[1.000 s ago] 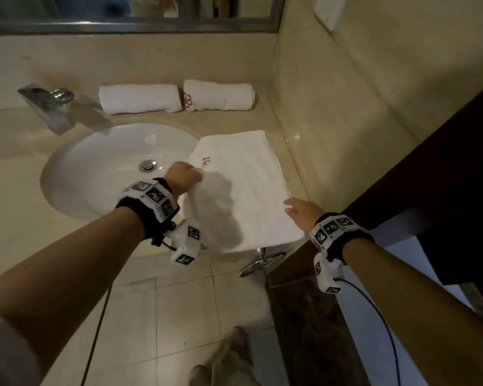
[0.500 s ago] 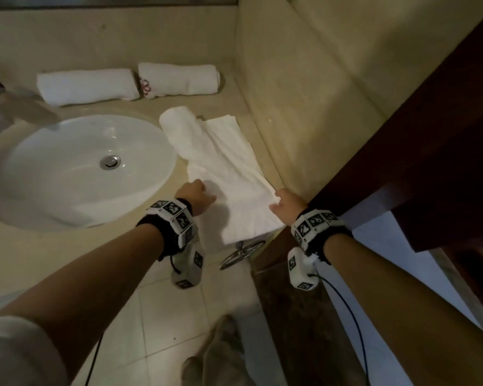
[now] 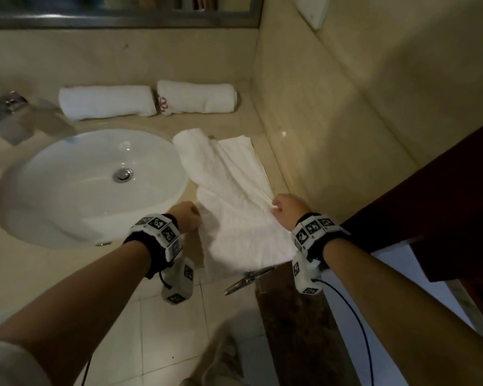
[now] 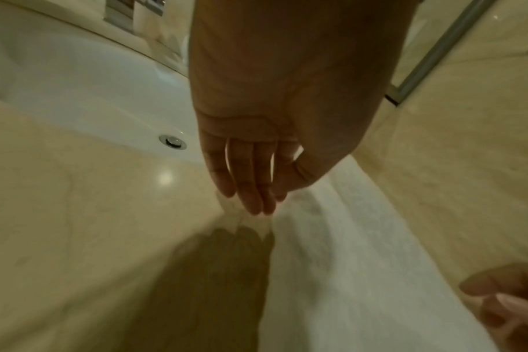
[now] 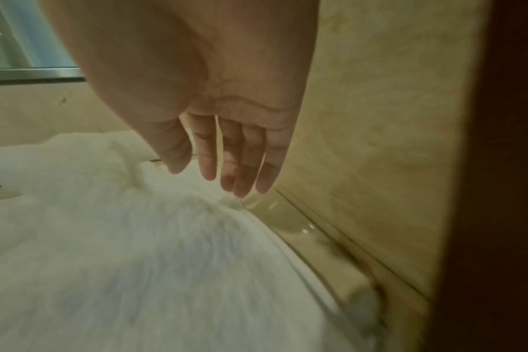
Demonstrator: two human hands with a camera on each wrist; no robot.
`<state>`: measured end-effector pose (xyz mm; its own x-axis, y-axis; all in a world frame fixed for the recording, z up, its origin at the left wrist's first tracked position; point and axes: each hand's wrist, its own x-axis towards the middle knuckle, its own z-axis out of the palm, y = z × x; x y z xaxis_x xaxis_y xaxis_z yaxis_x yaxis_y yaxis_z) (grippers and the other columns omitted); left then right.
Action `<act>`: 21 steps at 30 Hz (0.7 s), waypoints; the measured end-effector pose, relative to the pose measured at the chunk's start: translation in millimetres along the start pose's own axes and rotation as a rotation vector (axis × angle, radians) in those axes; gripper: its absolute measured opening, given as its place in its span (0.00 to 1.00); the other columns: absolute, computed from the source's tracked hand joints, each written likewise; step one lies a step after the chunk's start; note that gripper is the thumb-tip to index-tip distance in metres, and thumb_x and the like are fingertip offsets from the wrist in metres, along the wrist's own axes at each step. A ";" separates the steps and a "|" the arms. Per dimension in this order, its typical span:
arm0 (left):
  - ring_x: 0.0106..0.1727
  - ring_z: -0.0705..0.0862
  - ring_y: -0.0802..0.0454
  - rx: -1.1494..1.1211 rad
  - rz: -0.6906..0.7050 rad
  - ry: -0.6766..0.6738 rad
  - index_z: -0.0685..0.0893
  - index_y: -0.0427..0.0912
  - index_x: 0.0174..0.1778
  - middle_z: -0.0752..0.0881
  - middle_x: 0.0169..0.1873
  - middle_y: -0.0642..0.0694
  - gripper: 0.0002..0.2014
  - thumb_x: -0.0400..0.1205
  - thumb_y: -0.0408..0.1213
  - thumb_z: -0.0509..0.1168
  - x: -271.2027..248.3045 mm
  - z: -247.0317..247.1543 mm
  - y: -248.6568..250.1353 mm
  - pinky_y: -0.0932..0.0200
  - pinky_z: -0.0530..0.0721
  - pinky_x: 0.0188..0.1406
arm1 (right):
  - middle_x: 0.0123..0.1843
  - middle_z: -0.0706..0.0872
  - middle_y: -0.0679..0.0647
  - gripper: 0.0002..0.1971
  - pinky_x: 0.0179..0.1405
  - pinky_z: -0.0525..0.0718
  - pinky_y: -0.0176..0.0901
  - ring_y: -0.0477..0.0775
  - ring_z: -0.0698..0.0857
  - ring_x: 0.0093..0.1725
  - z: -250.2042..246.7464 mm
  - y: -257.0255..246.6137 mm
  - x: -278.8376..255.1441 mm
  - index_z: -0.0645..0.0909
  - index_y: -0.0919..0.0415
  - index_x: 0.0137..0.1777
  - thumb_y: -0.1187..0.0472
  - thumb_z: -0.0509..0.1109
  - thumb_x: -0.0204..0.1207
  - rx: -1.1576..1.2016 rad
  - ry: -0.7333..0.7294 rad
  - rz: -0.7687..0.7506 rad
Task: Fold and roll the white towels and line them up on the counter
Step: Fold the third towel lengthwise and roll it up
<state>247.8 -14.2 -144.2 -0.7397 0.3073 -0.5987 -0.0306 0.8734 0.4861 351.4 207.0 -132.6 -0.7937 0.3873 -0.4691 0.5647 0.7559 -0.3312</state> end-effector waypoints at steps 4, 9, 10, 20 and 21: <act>0.51 0.87 0.37 -0.213 -0.003 0.225 0.84 0.39 0.42 0.88 0.45 0.35 0.08 0.76 0.26 0.60 18.1 -33.9 -8.7 0.47 0.86 0.55 | 0.69 0.76 0.61 0.17 0.58 0.78 0.45 0.62 0.80 0.62 -14.8 -27.6 27.0 0.73 0.62 0.68 0.56 0.60 0.83 0.023 0.012 -0.038; 0.59 0.80 0.36 -0.303 0.081 0.537 0.79 0.35 0.61 0.82 0.59 0.34 0.14 0.81 0.32 0.57 52.4 -73.9 -2.0 0.48 0.77 0.60 | 0.67 0.80 0.62 0.17 0.58 0.77 0.44 0.61 0.80 0.63 -25.5 -63.5 62.7 0.73 0.63 0.69 0.57 0.56 0.85 0.048 0.003 -0.049; 0.60 0.80 0.37 -0.318 0.122 0.572 0.78 0.35 0.62 0.80 0.60 0.34 0.14 0.82 0.34 0.58 62.5 -82.1 1.6 0.48 0.76 0.60 | 0.67 0.80 0.62 0.17 0.59 0.77 0.44 0.61 0.80 0.64 -26.6 -70.4 72.2 0.73 0.64 0.69 0.57 0.55 0.85 0.039 0.000 -0.047; 0.67 0.77 0.45 -0.273 0.269 0.248 0.70 0.38 0.71 0.78 0.66 0.41 0.28 0.79 0.49 0.66 137.1 -115.0 29.1 0.54 0.75 0.65 | 0.56 0.85 0.61 0.17 0.53 0.78 0.45 0.60 0.83 0.57 -31.4 -116.7 149.3 0.79 0.66 0.60 0.52 0.61 0.82 0.137 -0.076 0.050; 0.63 0.78 0.47 -0.285 0.243 0.183 0.71 0.39 0.70 0.79 0.63 0.44 0.27 0.79 0.49 0.66 141.5 -116.1 31.1 0.57 0.74 0.59 | 0.50 0.85 0.59 0.16 0.48 0.78 0.43 0.59 0.83 0.53 -30.0 -120.1 155.3 0.80 0.64 0.55 0.50 0.62 0.81 0.161 -0.077 0.056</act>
<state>64.1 12.5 -139.9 -0.8547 0.3971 -0.3344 -0.0064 0.6360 0.7717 153.5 192.2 -141.2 -0.7435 0.3801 -0.5502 0.6416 0.6375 -0.4267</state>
